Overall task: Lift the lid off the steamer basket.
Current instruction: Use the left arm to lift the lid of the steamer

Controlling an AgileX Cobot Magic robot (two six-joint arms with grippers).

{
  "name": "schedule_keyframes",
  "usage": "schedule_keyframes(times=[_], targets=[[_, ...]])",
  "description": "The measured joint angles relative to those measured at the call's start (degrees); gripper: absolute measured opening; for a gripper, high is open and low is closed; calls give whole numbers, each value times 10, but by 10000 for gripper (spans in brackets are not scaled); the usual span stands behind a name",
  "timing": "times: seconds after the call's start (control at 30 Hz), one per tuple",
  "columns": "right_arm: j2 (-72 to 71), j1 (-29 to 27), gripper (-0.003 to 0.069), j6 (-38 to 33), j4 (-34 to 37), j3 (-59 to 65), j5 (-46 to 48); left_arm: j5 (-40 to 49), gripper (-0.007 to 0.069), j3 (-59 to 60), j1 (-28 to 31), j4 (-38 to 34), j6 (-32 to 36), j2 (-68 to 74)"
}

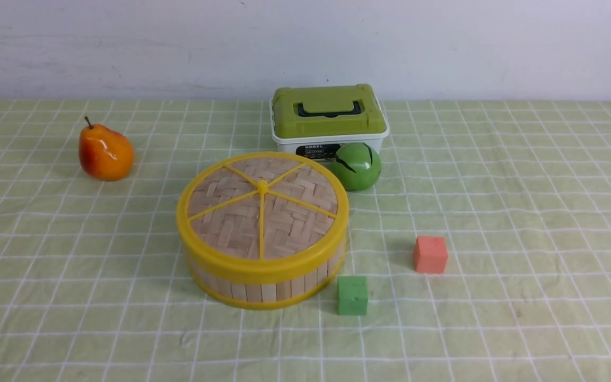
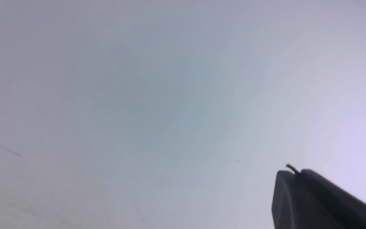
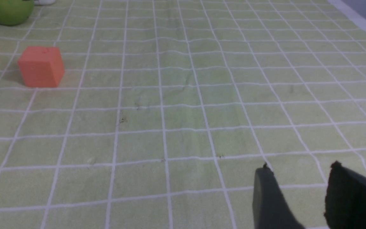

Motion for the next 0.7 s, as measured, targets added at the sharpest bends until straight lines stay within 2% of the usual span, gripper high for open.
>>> schedule_keyframes(times=[0.17,0.37,0.47,0.63,0.67,0.7], targets=[[0,0,241,0,0,0,0,182,-13,-196,0,10,68,178],[0,0,241,0,0,0,0,251,-13,-317,0,-6,91,377],[0,0,241,0,0,0,0,355,-13,-402,0,-47,97,481],[0,0,241,0,0,0,0,586,-13,-574,0,-124,191,637],[0,0,241,0,0,0,0,586,-13,-574,0,-124,195,643],[0,0,241,0,0,0,0,645,-13,-624,0,-153,219,683]])
